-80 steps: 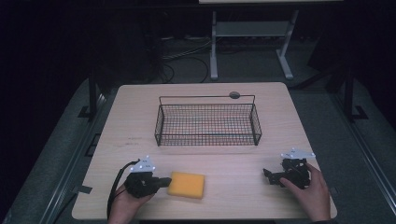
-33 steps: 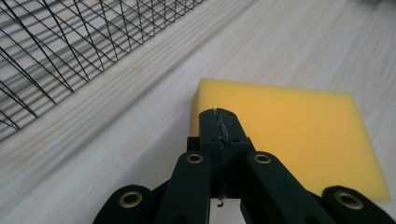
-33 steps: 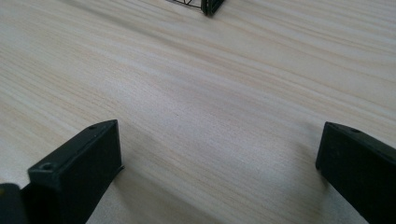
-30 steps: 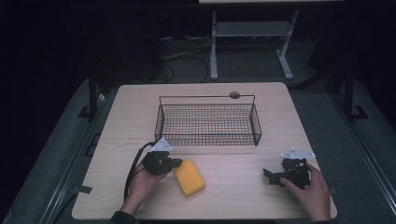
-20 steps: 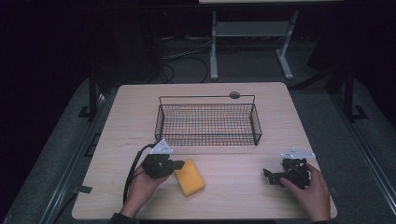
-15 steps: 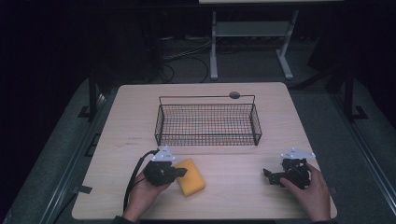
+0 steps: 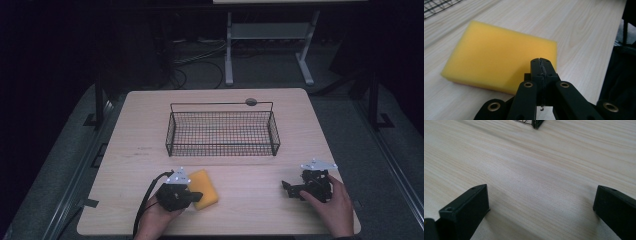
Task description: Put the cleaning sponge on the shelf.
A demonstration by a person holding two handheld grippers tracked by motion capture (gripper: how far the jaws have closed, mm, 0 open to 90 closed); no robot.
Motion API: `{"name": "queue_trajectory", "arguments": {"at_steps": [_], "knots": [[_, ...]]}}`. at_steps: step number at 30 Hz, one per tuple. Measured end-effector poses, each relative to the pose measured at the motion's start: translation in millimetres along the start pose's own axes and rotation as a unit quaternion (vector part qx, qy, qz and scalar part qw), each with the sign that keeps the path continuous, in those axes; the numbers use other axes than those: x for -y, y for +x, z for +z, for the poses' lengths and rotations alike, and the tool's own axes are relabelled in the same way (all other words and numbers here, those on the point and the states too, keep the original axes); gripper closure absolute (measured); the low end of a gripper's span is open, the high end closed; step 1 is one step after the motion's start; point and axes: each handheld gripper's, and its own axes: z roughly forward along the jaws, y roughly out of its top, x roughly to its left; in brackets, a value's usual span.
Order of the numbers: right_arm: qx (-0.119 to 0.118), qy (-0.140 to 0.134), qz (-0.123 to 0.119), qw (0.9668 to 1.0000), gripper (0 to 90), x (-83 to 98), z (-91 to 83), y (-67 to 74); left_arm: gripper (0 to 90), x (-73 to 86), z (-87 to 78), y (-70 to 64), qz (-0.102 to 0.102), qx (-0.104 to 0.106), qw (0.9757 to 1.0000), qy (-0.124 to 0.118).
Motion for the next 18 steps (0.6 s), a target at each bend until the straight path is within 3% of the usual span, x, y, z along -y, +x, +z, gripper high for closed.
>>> {"name": "queue_trajectory", "arguments": {"at_steps": [18], "knots": [[0.000, 0.000, 0.000, 1.0000, 0.0, 0.0, 0.0, 0.0, 89.8, 9.7, -21.5, 27.0, -0.025, -0.052, 0.9983, 0.002]]}}
